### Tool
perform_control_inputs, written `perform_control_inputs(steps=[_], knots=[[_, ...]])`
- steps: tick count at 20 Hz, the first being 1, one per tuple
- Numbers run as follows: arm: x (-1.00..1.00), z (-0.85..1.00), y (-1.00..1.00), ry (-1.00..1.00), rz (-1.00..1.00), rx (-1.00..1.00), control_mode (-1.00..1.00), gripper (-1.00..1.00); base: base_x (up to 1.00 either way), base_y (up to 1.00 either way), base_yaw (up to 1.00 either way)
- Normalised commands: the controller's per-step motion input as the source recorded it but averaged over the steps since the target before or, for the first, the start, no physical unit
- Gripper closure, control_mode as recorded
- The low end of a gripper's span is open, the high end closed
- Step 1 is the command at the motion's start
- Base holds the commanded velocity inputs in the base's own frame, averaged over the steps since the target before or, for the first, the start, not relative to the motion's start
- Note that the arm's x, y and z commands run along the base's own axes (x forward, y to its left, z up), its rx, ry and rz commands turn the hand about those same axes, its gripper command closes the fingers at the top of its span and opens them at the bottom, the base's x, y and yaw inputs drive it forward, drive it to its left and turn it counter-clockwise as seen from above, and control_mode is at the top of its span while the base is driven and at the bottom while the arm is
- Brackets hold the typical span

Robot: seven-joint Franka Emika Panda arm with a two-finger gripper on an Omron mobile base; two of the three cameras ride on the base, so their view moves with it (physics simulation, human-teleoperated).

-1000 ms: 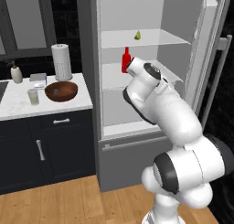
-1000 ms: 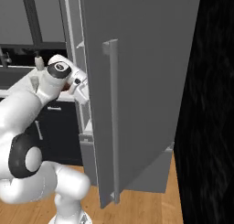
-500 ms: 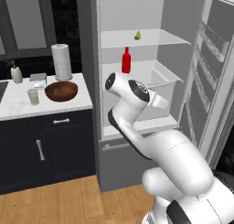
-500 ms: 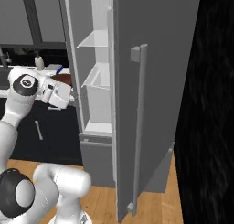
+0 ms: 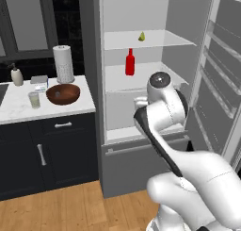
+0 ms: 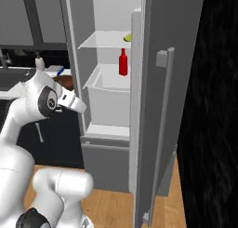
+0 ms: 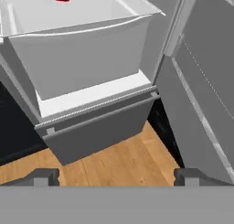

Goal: Grab a lemon wedge from the fridge and one ice cube from the ice bowl, and put them in the glass of lemonade.

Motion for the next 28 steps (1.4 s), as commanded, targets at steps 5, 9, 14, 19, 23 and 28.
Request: perform_control_inputs(steps=[5, 9, 14, 19, 23, 28], knots=[[-0.39, -0.29, -0.92, 0.04, 0.34, 0.12, -1.0, -1.0, 0.0, 0.0, 0.0], [-0.21, 0.0, -0.99, 0.0, 0.11, 0.18, -1.0, -1.0, 0.0, 0.0, 0.0], [-0.03, 0.01, -0.58, 0.02, 0.0, 0.12, -1.0, -1.0, 0.0, 0.0, 0.0], [0.0, 0.02, 0.0, 0.0, 0.0, 0.0, -1.0, -1.0, 0.0, 0.0, 0.0], [0.0, 0.09, 0.0, 0.0, 0.0, 0.0, 1.0, -1.0, 0.0, 0.0, -0.02], [0.0, 0.0, 0.0, 0.0, 0.0, 0.0, 1.0, -1.0, -0.02, 0.0, -0.05]])
